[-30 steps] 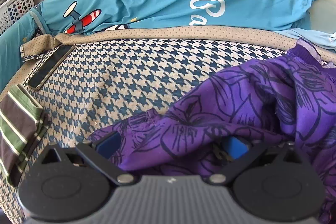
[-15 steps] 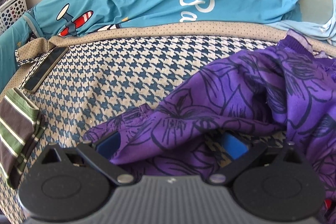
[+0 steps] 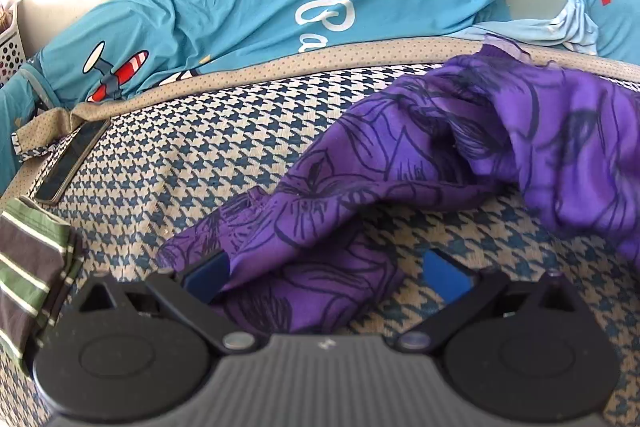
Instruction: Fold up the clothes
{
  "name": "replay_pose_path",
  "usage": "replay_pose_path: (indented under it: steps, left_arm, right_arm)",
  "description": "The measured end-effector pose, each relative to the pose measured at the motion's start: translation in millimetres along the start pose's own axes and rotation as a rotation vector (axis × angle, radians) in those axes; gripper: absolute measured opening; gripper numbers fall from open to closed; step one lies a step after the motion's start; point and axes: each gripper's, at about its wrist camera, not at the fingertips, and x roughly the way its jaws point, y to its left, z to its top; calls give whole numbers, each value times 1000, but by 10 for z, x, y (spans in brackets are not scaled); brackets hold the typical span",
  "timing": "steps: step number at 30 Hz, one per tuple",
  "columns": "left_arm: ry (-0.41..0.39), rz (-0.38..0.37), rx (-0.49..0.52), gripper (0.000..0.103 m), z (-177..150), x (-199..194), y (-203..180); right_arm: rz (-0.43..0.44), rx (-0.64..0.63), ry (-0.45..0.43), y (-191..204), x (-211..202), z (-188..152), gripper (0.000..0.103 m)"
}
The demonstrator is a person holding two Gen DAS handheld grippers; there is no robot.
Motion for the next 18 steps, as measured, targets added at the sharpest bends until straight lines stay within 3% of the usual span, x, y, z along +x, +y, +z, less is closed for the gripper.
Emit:
replay_pose_path:
  steps: [11, 14, 18]
  left_arm:
    - [3, -19, -25, 103, -380, -188, -34]
    - [9, -16, -21, 103, -462, -216, -56]
    - [18, -15, -9, 103, -556, -243, -96]
  right_arm:
    - [257, 378, -101, -481, -529, 97, 13]
    - [188, 388, -89, -513, -533, 65, 13]
    - [-27, 253, -15, -409, -427, 28, 17]
